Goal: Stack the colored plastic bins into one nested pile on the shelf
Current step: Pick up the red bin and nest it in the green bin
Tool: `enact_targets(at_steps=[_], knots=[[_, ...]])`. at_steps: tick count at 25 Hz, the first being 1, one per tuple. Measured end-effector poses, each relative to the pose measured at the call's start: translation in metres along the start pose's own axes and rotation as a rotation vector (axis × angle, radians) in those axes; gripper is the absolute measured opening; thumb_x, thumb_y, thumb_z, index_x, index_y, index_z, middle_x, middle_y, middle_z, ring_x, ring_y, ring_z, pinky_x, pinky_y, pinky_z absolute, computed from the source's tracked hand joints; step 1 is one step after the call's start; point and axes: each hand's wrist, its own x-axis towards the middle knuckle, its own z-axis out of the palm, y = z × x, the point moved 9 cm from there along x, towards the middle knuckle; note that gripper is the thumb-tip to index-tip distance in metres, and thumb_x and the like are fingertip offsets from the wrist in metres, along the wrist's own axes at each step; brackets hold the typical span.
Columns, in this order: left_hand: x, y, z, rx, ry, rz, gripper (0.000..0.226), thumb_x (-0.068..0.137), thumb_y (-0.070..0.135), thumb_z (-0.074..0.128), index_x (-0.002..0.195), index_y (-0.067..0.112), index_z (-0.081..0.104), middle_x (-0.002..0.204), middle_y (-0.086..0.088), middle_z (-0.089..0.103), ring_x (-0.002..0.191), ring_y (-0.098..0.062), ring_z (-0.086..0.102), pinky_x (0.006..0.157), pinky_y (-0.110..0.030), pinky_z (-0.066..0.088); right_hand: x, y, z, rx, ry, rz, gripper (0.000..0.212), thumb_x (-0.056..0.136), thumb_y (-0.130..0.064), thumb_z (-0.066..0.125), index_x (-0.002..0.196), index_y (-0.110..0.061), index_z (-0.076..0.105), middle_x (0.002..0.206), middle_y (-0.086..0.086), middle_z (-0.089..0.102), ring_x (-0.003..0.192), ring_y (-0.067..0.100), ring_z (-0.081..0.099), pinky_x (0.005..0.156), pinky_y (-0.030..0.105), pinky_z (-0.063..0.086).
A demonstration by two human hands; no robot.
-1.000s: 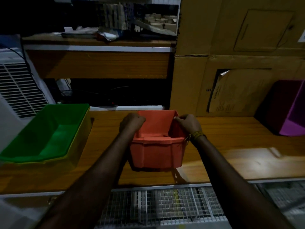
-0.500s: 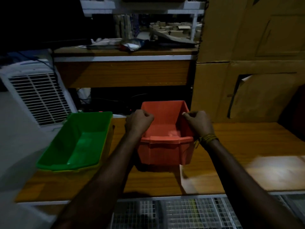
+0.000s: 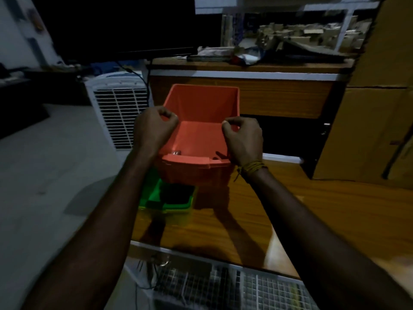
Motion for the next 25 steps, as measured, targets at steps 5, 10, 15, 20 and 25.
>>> enact_targets(at_steps=[5, 10, 15, 20, 25], knots=[[0.011, -0.051, -0.027, 0.057, -0.002, -0.031, 0.018, 0.084, 0.029, 0.066, 0.09, 0.015, 0.075, 0.099, -0.007, 0.074, 0.096, -0.024, 0.067, 0.079, -0.029, 0.046, -0.005, -0.022, 0.063, -0.005, -0.108, 0.021, 0.035, 0.08, -0.046, 0.053, 0.101, -0.027, 0.074, 0.115, 0.011, 0.066, 0.104, 0.026, 0.063, 0.092, 0.04, 0.053], [0.017, -0.097, -0.026, 0.122, -0.065, -0.068, 0.014, 0.083, 0.031, 0.067, 0.084, 0.019, 0.073, 0.094, -0.005, 0.074, 0.09, -0.022, 0.067, 0.073, -0.027, 0.042, -0.025, -0.016, 0.111, -0.029, -0.211, 0.081, 0.03, 0.082, -0.038, 0.058, 0.105, -0.025, 0.073, 0.119, 0.018, 0.059, 0.111, 0.034, 0.057, 0.097, 0.036, 0.047], [0.013, -0.127, -0.01, 0.141, -0.126, -0.074, 0.012, 0.086, 0.03, 0.065, 0.083, 0.02, 0.071, 0.088, 0.001, 0.069, 0.083, -0.014, 0.061, 0.072, -0.024, 0.039, -0.048, -0.003, 0.141, -0.037, -0.273, 0.138, 0.042, 0.073, -0.045, 0.048, 0.104, -0.029, 0.071, 0.111, 0.016, 0.06, 0.106, 0.034, 0.06, 0.089, 0.042, 0.055], [0.015, -0.135, 0.0, 0.099, -0.121, -0.064, 0.008, 0.086, 0.029, 0.066, 0.079, 0.025, 0.066, 0.094, -0.001, 0.072, 0.089, -0.016, 0.063, 0.074, -0.026, 0.041, -0.057, 0.011, 0.149, -0.096, -0.31, 0.154, 0.034, 0.083, -0.032, 0.058, 0.116, -0.027, 0.066, 0.129, 0.016, 0.046, 0.122, 0.036, 0.044, 0.104, 0.037, 0.04], [0.01, -0.153, 0.016, 0.094, -0.16, -0.097, 0.008, 0.085, 0.03, 0.067, 0.081, 0.024, 0.07, 0.098, -0.004, 0.074, 0.093, -0.021, 0.066, 0.077, -0.028, 0.044, -0.061, 0.022, 0.153, -0.107, -0.312, 0.137, 0.037, 0.084, -0.032, 0.057, 0.12, -0.025, 0.063, 0.13, 0.018, 0.043, 0.123, 0.038, 0.041, 0.104, 0.039, 0.037]])
